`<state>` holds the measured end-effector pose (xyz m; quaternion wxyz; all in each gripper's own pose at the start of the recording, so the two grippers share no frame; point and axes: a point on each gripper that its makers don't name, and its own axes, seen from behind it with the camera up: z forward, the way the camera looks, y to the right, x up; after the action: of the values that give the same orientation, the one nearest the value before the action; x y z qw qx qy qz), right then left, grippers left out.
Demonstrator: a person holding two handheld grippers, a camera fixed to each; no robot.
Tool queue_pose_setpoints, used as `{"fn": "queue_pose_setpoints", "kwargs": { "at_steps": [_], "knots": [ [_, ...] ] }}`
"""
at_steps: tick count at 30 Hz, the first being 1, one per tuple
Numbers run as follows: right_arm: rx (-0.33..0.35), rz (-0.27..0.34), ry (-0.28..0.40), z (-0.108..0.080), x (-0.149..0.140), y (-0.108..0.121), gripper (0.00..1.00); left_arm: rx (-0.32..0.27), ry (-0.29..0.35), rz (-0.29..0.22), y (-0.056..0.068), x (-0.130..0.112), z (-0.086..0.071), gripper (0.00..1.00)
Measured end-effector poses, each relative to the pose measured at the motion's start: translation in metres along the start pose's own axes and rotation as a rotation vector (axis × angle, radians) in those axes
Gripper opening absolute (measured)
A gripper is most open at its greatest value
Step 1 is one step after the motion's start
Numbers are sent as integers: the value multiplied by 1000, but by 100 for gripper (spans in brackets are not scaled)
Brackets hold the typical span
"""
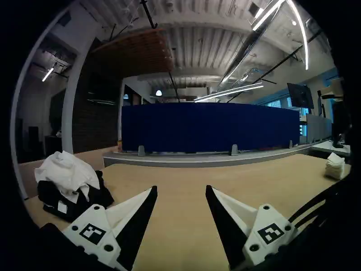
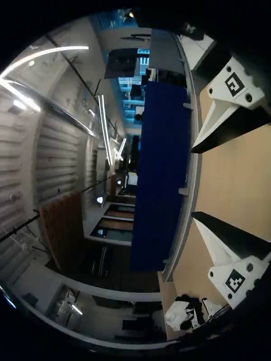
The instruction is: Fold towel
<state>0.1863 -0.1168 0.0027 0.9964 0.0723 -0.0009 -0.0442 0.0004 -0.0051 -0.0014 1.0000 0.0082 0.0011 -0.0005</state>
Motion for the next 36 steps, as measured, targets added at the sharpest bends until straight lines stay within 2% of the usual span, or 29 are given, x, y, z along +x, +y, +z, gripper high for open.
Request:
{"fn": "queue_pose_setpoints", "kwargs": {
  "at_steps": [8, 12, 21, 27, 36],
  "knots": [
    [-12, 4, 5, -4, 6, 10, 100, -2, -2, 0, 1, 0, 0, 79],
    [-26, 8, 7, -5, 10, 17, 100, -2, -2, 0, 1, 0, 0, 99],
    [-67, -25, 40, -8, 19, 35, 100, -1, -2, 1, 1, -1, 0, 98],
    [-85, -26, 41, -11, 4, 45, 100, -1, -2, 0, 1, -1, 0, 98],
    [-110, 9, 35, -15, -42, 67, 100, -1, -2, 0, 2, -1, -1, 99]
  ]
}}
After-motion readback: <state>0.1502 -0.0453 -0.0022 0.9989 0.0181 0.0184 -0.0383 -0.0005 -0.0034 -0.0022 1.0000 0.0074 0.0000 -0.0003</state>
